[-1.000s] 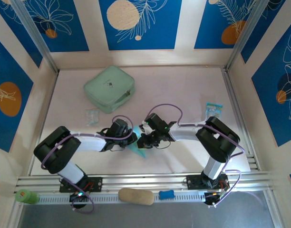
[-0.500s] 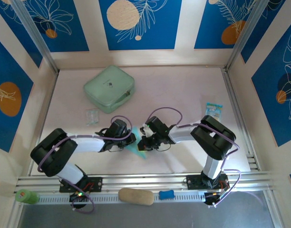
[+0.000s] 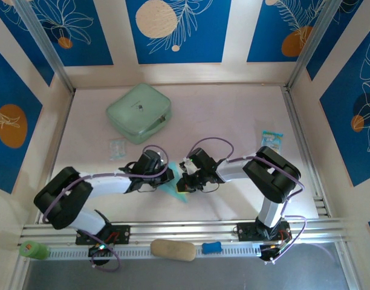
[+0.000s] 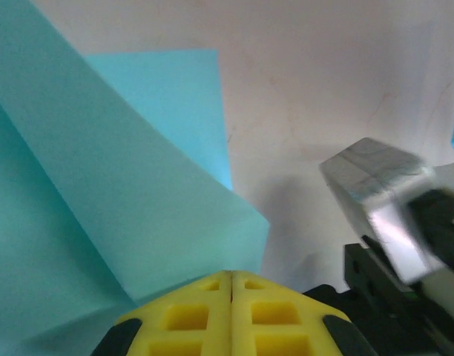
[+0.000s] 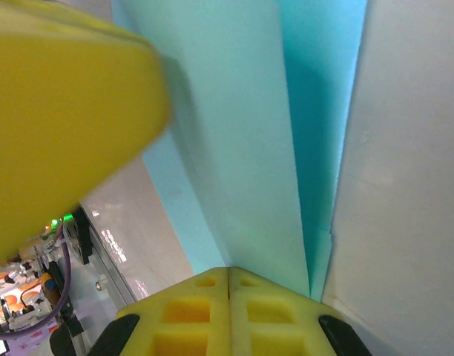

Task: Fold a paper plane with a square sheet of paper (pick it up from the middle)
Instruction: Perform the fourth fold on the wing at the bottom-center of the table.

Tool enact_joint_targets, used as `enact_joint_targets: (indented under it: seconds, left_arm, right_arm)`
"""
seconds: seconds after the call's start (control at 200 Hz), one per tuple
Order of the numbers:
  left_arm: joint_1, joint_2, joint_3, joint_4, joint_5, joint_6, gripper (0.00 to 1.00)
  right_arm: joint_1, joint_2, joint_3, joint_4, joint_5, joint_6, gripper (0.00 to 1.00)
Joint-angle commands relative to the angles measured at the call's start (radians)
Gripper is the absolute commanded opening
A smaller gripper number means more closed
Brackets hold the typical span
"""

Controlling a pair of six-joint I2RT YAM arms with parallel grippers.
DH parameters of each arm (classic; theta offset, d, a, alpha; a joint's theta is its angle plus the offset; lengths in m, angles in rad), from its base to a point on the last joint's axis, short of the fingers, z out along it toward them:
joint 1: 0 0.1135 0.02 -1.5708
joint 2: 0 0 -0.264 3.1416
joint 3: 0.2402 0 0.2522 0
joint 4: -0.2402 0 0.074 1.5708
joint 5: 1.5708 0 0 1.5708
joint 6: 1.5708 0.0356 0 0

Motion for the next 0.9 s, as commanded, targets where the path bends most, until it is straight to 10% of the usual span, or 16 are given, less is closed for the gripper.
enact_joint_targets:
  seconds: [0.0,0.895]
  left_arm:
    - [-0.013,0.061,-0.008,0.063,0.060,-0.024,0.00]
    - [0.204,0.126,0.051,-0.029,0.041,0.114,0.04]
  right_arm:
    - [-0.006,0.041,-0.045,-0.104,0.043,0.007,0.01]
    - [-0.019,0.029,-0.080,-0.132,0.055,-0.006,0.00]
